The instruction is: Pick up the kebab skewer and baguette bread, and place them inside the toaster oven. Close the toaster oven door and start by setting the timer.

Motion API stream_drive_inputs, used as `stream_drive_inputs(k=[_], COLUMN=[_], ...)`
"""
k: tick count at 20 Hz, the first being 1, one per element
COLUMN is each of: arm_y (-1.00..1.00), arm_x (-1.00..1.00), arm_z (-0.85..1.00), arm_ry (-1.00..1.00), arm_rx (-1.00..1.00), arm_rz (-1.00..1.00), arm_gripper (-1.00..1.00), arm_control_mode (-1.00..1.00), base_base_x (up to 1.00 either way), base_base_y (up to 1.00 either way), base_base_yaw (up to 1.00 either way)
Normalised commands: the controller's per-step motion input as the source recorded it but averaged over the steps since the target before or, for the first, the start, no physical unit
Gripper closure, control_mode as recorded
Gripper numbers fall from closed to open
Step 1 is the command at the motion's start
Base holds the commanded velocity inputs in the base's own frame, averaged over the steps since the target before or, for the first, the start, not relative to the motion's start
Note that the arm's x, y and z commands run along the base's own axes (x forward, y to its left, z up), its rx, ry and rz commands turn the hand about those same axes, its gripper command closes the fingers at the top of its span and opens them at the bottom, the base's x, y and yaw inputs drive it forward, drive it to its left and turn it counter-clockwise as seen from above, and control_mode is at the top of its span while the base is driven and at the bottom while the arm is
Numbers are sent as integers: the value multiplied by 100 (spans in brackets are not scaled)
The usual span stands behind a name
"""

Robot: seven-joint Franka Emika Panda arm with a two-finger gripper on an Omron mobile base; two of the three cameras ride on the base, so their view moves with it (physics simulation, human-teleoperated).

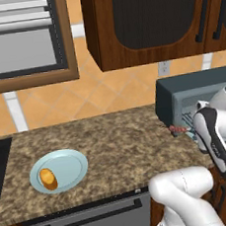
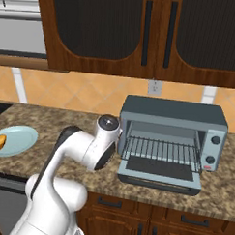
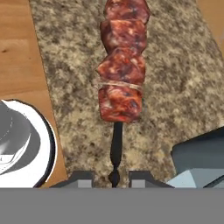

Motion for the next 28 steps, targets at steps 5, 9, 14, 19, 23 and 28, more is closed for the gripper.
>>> stream_drive_inputs(k=[5,9,14,19,23,28], arm_y=[-100,-93,-75,-45,-28,-26], arm_x=[7,49,42,53,34,19], arm_z=[39,35,0,-4,-15,-36], arm_ry=[-6,-2,0,0,-3,-8], arm_rx=[0,0,0,-1,-3,-6], arm_rz=[0,0,0,0,0,0], arm_gripper=[100,100,100,100,100,100], arm_control_mode=[-100,-100,-100,-100,-100,-100], base_base_x=[0,0,0,0,0,0], base_base_y=[0,0,0,0,0,0], base_base_yaw=[0,0,0,0,0,0])
